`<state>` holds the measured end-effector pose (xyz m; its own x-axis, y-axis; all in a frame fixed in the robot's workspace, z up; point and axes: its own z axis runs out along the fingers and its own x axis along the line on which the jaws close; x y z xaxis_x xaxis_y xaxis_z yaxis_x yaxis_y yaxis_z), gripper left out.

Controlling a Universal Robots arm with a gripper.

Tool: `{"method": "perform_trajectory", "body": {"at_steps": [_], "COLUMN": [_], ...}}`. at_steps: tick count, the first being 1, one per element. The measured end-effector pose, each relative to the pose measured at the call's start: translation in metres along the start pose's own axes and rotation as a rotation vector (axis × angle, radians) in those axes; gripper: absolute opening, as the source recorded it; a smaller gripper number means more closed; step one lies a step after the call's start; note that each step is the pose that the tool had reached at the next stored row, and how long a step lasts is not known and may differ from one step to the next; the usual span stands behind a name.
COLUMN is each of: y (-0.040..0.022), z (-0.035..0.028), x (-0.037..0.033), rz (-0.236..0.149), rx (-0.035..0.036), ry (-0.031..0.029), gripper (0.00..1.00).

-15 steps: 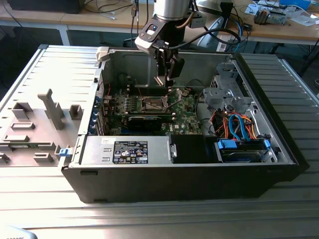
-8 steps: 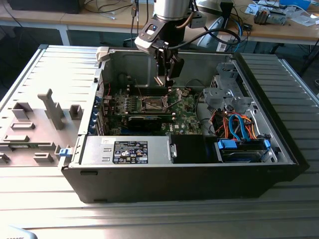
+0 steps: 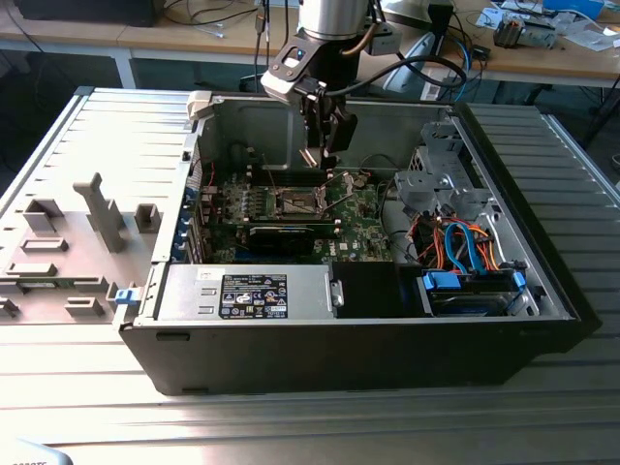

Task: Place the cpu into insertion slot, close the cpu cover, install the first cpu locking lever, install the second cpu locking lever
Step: 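Place the cpu into insertion slot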

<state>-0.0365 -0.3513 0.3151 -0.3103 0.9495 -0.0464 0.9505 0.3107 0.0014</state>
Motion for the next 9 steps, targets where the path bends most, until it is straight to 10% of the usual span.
{"method": "perform_trajectory", "body": {"at_steps": [9], "y": [0.0], "z": [0.0001], "x": [0.0], "rz": [0.009], "rx": [0.0004], "ry": [0.0], "gripper": [0.54]}}
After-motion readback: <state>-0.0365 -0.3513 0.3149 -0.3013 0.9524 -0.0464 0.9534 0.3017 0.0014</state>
